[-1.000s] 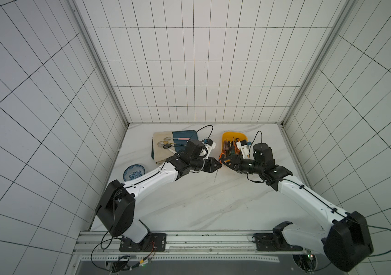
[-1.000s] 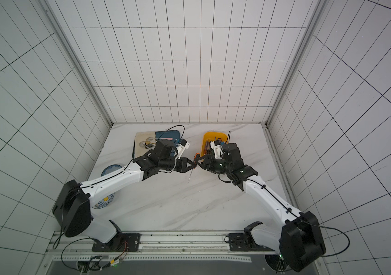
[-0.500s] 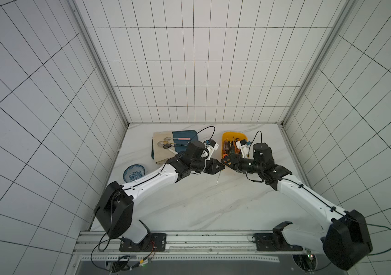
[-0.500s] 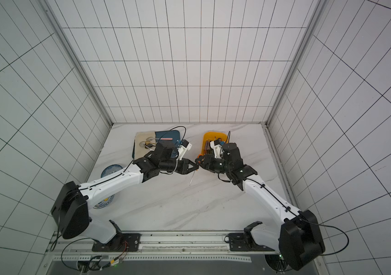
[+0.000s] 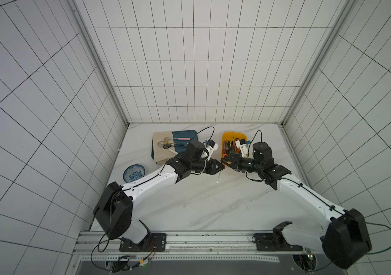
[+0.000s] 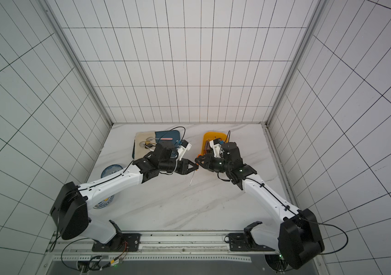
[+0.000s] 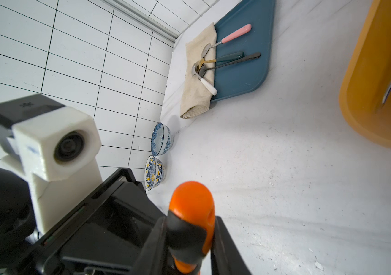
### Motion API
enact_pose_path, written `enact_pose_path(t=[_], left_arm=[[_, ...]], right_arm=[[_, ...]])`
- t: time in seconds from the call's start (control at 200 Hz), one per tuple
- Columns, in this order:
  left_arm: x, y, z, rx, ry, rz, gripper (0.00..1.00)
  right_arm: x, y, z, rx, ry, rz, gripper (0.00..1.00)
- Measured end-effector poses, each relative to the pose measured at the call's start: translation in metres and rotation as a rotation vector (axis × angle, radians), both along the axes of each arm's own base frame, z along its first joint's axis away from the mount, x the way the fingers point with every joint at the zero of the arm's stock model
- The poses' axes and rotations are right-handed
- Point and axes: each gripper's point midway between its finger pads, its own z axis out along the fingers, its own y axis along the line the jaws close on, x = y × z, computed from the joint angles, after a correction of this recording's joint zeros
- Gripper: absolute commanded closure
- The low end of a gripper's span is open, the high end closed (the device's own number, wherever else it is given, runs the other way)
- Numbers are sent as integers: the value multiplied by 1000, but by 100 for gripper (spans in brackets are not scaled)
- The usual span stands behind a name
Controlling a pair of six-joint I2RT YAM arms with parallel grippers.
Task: Put the screwdriver on the desktop into the storage box
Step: Pick up the screwdriver from the center of the board, then place the screwdriver in the storage box.
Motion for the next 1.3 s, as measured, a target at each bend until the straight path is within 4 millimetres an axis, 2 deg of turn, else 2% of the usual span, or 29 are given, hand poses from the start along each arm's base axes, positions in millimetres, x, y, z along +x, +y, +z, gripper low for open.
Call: enact_pose_path(t=[0.06,0.14,0.305,0.5,0.645,1.014,1.299], left_arm=[[1,1,-1,3,-1,5,72],[2,2,-2,9,0,21,65],[4,15,0,11,-4,68,58],[8,51,-3,14,14,180,58],[0,74,-4,21,15,237,58],[-29,126,-7,34,15,362,54],[-50,144,-24,31,53,398,52]], right_arm=[[0,0,-1,-2,1,0,86],[2,0,0,-7,-1,-3,87],[10,-1,2,-23,-1,-24,87],[25,-12,-9,-72,29,-69,87],[42,-22,-14,-124,43,-108,87],[112,-56,-34,-265,96,-242,87],[174,-66,-50,-386,111,-313,87]])
